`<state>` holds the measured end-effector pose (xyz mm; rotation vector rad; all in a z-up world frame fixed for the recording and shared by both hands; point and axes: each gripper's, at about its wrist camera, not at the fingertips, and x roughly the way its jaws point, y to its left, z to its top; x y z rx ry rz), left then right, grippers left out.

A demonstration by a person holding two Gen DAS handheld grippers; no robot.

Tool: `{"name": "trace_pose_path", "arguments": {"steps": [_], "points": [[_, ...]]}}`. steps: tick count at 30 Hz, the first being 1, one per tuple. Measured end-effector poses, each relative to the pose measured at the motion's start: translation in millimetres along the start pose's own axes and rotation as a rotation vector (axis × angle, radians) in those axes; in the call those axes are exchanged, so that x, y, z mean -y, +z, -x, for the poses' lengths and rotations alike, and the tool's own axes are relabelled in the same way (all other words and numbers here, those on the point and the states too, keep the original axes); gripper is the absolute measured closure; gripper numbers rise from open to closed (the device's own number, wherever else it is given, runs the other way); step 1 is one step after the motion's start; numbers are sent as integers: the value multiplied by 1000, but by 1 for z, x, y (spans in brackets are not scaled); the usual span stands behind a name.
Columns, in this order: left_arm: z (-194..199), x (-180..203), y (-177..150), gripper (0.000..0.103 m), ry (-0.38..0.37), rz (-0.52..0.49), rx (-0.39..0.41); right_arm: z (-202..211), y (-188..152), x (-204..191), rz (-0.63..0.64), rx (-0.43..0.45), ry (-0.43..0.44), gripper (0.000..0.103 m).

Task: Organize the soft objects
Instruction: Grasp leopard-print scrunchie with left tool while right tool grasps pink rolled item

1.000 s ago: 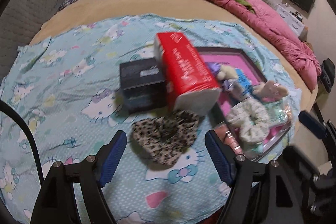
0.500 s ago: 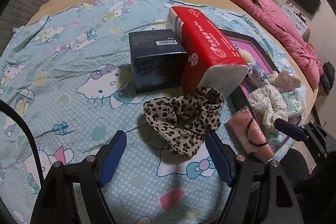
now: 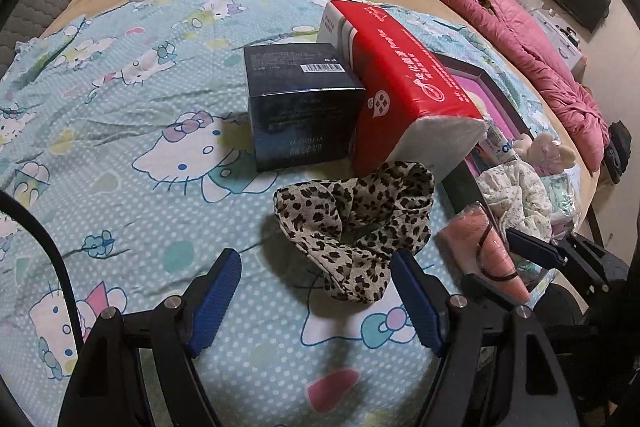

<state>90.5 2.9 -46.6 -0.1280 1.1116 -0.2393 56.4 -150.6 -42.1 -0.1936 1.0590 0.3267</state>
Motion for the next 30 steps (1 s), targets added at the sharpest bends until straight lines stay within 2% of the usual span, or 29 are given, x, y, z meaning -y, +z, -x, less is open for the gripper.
{"name": "trace_pose_path", "arguments": {"steps": [5,13,16,24,26,30], "points": [[-2,-3,1,26,-9,5,-4,11,-1,-8,16,34,16,46],[-3,-5,1,26,-20,10,-6,6,2,-13,27,19,18,47],[-5,-7,1,26,-19,11,-11,6,2,-17,34,14,35,53],[-17,-9,4,26,-34,20,-33,-12,7,-23,89,-52,-55,55],[-19,-9,3,26,-37,19,-36,-19,8,-29,127,-72,-61,61],[-22,-11,3,26,-42,22,-36,-36,9,-34,179,-120,-93,65]]}}
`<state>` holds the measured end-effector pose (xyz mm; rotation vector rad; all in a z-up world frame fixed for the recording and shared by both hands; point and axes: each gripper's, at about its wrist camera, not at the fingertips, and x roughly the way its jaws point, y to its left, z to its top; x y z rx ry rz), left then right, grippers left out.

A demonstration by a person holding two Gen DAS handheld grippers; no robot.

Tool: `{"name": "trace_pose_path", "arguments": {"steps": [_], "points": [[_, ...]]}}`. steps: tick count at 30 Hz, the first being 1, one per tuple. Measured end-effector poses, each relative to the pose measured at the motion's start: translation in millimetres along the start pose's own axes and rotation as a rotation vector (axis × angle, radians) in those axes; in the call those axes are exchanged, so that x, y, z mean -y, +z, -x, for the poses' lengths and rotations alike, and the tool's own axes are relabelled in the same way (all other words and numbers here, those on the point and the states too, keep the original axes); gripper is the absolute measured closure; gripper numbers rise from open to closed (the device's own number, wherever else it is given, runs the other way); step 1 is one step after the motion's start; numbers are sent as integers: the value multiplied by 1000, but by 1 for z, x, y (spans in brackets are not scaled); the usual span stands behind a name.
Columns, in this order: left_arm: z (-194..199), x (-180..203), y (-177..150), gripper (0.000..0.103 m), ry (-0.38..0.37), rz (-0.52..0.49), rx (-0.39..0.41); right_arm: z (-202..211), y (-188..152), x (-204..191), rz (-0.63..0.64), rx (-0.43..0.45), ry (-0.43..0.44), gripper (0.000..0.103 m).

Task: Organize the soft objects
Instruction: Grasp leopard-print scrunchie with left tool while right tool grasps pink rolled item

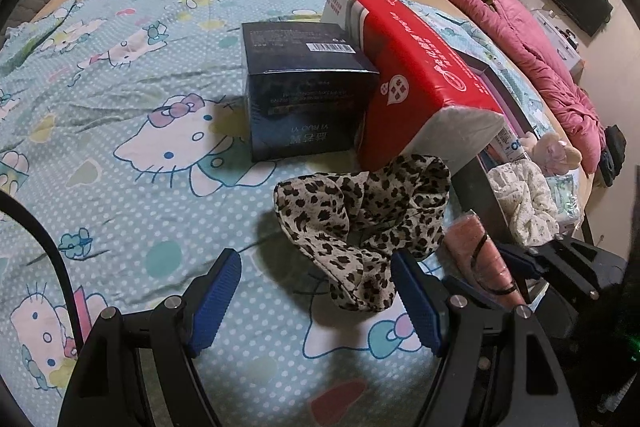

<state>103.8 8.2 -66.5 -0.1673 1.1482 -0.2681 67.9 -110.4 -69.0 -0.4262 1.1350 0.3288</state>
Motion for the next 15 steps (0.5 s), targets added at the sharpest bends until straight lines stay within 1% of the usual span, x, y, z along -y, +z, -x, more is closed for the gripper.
{"name": "trace_pose_path", "arguments": {"steps": [2,4,6,8,9,11,12,13,14,15], "points": [[-1,-1,1,26,-12,3,2,-7,2,0,21,-13,-22,72],[-4,-1,2,26,-18,6,1,-10,3,-3,62,-5,-48,77],[-7,-1,3,26,-20,7,5,-12,3,-3,65,17,-64,82],[-11,0,4,27,-25,4,10,-10,0,-1,61,45,-58,85],[-13,1,5,29,-32,7,11,-8,-2,2,41,62,-40,86],[-17,0,6,37,-55,23,11,0,-5,9,-13,101,16,86],[-19,0,7,43,-63,29,10,5,-6,14,-48,121,50,86],[-22,1,8,52,-65,32,8,9,-7,18,-70,136,81,86],[-24,1,9,58,-66,33,6,14,-8,23,-105,159,138,86],[-26,2,9,70,-70,34,7,17,-7,26,-136,169,164,86]]}}
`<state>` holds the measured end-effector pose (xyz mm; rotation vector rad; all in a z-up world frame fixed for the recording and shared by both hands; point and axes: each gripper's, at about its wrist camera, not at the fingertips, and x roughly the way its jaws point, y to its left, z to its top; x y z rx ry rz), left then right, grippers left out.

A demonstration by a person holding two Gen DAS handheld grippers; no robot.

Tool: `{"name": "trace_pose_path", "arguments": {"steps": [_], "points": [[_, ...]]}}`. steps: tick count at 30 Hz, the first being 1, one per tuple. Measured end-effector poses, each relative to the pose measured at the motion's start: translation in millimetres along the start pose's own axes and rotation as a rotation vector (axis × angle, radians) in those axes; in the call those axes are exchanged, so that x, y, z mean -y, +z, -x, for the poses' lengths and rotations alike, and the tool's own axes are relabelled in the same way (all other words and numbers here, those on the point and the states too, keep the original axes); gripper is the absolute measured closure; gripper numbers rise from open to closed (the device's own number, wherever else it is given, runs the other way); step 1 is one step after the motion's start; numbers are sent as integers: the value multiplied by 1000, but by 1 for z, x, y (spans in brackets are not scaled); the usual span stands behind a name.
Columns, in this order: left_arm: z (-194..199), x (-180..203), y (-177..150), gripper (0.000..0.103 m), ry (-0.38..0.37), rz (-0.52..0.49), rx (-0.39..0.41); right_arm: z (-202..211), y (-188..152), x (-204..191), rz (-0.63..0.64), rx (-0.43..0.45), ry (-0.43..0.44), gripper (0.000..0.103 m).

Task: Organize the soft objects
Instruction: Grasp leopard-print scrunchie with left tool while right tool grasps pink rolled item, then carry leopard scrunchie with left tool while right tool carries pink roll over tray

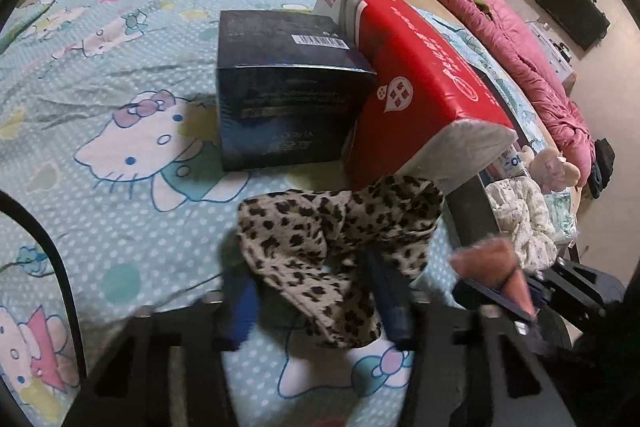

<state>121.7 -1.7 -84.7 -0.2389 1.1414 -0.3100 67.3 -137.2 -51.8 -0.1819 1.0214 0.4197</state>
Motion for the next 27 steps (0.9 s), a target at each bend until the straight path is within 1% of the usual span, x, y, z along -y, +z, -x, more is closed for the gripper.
{"name": "trace_pose_path", "arguments": {"steps": [1,2,3,4,8,17,27], "points": [[-1,0,0,86,-5,1,4,3,0,4,-33,9,39,86],[-3,1,0,93,-12,2,2,6,0,6,-50,18,62,86],[-4,1,-1,97,-20,-1,0,8,-1,8,-63,28,69,86],[-4,3,-3,99,-23,-13,0,10,-1,9,-70,36,74,86],[7,10,-7,99,-23,-37,27,20,-1,18,-109,83,114,86],[53,30,-19,99,18,-78,111,43,2,19,-124,152,142,86],[103,72,-11,99,17,-123,204,80,3,37,-189,258,154,86]]}}
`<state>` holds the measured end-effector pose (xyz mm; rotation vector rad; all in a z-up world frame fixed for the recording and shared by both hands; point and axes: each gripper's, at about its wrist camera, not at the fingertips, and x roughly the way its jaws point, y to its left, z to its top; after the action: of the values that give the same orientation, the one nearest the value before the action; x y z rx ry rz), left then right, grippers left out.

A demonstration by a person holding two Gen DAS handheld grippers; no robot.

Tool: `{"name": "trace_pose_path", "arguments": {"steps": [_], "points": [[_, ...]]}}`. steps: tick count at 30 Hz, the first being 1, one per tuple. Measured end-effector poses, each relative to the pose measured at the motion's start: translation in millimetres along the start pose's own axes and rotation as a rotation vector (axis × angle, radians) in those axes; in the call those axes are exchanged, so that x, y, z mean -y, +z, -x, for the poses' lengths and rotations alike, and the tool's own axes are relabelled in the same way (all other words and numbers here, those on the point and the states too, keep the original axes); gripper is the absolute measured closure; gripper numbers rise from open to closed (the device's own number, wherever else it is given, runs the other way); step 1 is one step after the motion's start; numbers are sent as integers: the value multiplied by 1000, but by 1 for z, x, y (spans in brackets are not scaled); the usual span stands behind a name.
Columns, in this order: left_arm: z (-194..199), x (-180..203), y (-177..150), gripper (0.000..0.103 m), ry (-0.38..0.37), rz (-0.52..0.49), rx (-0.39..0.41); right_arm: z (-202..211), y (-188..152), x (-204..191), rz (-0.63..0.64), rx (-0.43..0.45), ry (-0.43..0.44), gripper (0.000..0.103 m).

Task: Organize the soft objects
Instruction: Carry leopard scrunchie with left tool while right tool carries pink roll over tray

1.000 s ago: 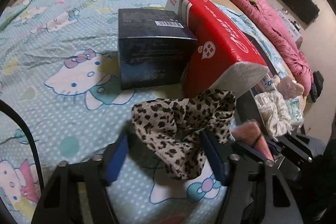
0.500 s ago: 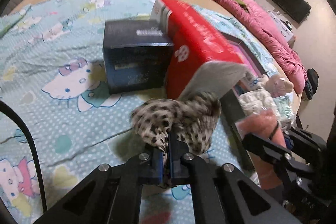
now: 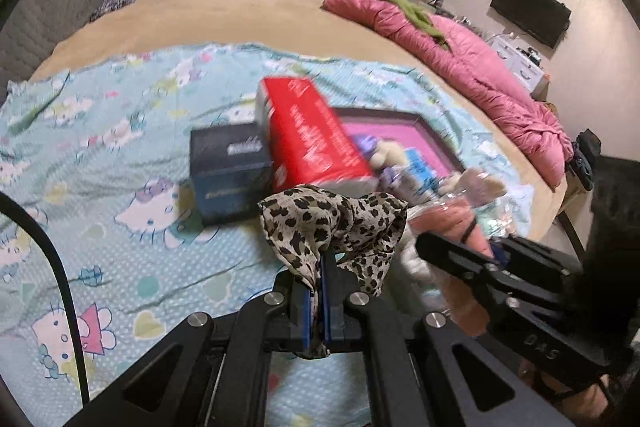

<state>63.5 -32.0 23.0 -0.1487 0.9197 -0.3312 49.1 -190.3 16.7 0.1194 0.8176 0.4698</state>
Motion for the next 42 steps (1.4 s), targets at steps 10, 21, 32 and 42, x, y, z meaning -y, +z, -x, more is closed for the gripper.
{"name": "trace_pose_path", "arguments": {"steps": [10,21,32,42], "points": [[9,45,13,99,20,-55,11,34,8,29,-85,103,-3,86],[13,80,23,99,46,-106,24,61,10,57,-139,180,-12,86],[10,104,36,99,51,-153,34,83,10,78,-172,248,-52,86],[-8,122,46,99,45,-177,17,95,10,101,-229,291,-75,86]]}}
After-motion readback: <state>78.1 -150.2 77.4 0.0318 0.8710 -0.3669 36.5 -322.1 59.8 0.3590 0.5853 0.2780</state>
